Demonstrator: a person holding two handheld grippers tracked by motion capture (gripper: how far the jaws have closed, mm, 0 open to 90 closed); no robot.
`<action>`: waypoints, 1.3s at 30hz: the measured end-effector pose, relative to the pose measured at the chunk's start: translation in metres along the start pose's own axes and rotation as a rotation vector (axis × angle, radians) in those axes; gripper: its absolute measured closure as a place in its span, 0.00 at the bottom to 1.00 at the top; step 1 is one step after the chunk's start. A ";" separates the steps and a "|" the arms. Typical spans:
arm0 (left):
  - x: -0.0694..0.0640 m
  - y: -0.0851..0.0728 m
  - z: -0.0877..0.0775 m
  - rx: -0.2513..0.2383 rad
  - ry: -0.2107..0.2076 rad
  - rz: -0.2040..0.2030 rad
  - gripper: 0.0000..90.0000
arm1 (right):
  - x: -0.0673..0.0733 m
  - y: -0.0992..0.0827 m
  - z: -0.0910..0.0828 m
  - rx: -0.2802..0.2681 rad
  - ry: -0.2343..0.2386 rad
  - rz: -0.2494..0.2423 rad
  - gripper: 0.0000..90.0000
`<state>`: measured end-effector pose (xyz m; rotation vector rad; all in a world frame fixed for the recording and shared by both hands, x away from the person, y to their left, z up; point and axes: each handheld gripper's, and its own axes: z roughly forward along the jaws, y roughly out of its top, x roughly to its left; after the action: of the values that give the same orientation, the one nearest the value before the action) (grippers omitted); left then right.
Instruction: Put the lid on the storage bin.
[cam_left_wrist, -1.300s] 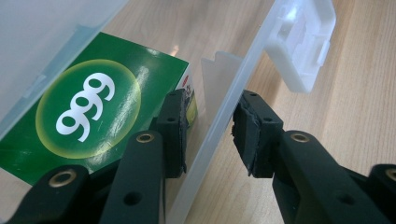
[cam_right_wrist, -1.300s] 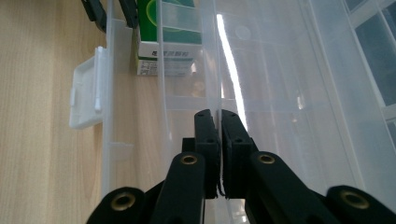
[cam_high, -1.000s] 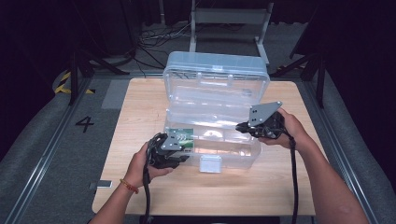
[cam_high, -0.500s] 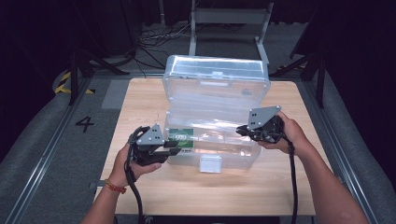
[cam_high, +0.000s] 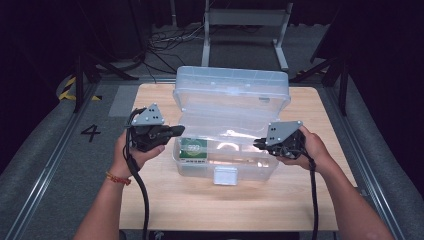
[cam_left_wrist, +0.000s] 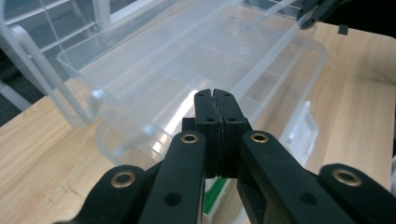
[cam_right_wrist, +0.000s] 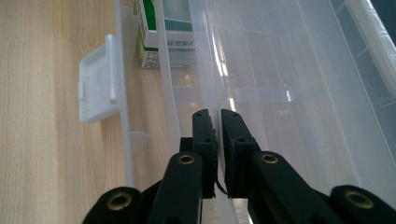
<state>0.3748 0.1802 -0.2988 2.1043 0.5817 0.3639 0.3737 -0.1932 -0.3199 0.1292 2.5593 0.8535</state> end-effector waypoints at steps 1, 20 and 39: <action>0.000 0.000 0.000 0.000 0.000 0.000 1.00 | 0.000 0.000 0.000 0.000 0.000 0.000 0.95; 0.007 0.007 0.027 0.034 0.017 0.001 1.00 | 0.013 -0.018 0.005 0.042 0.008 0.007 0.94; -0.007 0.001 0.030 0.058 -0.022 0.044 1.00 | 0.017 -0.050 -0.017 -0.013 -0.045 0.095 0.90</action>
<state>0.3828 0.1549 -0.3150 2.1766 0.5390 0.3525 0.3532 -0.2391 -0.3435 0.2647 2.5226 0.8913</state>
